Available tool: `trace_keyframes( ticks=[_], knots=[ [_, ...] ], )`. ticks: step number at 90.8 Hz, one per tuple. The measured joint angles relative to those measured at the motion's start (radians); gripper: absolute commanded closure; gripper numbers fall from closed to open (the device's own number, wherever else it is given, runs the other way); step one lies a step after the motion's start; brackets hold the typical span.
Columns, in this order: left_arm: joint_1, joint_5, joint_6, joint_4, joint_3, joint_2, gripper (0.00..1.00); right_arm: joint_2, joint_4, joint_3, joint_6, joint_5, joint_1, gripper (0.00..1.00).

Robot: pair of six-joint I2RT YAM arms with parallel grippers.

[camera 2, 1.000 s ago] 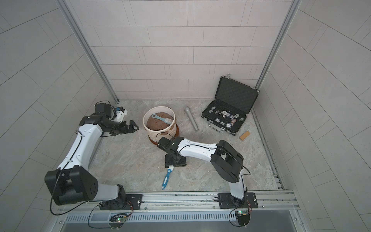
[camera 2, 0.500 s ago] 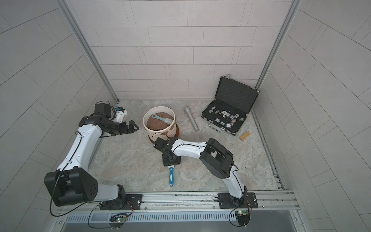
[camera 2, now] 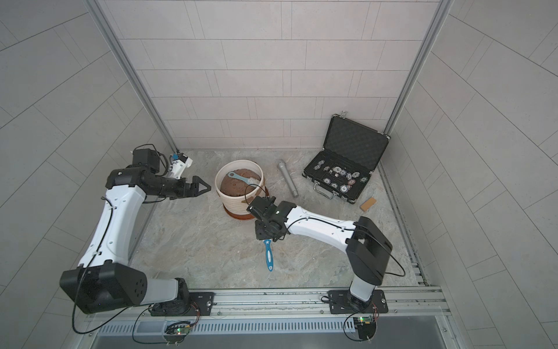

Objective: Scrub the dried mud off the ceramic pot
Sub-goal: Pick up the brush from the center of the board.

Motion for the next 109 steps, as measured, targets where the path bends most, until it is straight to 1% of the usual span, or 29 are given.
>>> trace_keyframes(
  ticks=[11, 19, 26, 30, 36, 45, 52, 61, 73, 87, 94, 109],
  knots=[
    [-0.026, 0.087, 0.020, -0.052, 0.048, -0.016, 0.00, -0.242, 0.162, -0.145, -0.201, 0.035, 0.001, 0.63],
    [-0.076, 0.129, 0.027, -0.084, 0.080, -0.016, 0.00, -0.413, 0.314, -0.274, -0.378, 0.060, 0.002, 0.63],
    [-0.127, 0.163, 0.025, -0.103, 0.088, -0.016, 0.00, -0.504, 0.432, -0.365, -0.532, 0.070, 0.003, 0.63],
    [-0.154, 0.185, 0.023, -0.113, 0.088, -0.014, 0.00, -0.528, 0.489, -0.402, -0.621, 0.072, 0.005, 0.63],
    [-0.192, 0.217, 0.014, -0.122, 0.088, -0.009, 0.00, -0.526, 0.546, -0.430, -0.742, 0.075, 0.013, 0.63],
    [-0.248, 0.253, -0.006, -0.132, 0.088, 0.005, 0.00, -0.475, 0.589, -0.425, -0.901, 0.079, 0.031, 0.63],
    [-0.287, 0.266, -0.019, -0.132, 0.088, 0.017, 0.00, -0.417, 0.601, -0.395, -0.986, 0.093, 0.048, 0.63],
    [-0.329, 0.269, -0.026, -0.126, 0.075, 0.025, 0.00, -0.341, 0.630, -0.344, -1.051, 0.100, 0.070, 0.63],
    [-0.357, 0.246, -0.032, -0.113, 0.035, 0.025, 0.00, -0.275, 0.652, -0.278, -1.081, 0.099, 0.089, 0.62],
    [-0.359, 0.195, -0.047, -0.090, -0.003, 0.025, 0.00, -0.242, 0.683, -0.229, -1.080, 0.091, 0.104, 0.62],
    [-0.359, 0.192, -0.052, -0.081, -0.005, 0.025, 0.01, -0.226, 0.686, -0.204, -1.075, 0.091, 0.111, 0.62],
    [-0.364, 0.186, -0.058, -0.072, -0.006, 0.026, 0.06, -0.182, 0.684, -0.152, -1.050, 0.103, 0.116, 0.62]
  ],
)
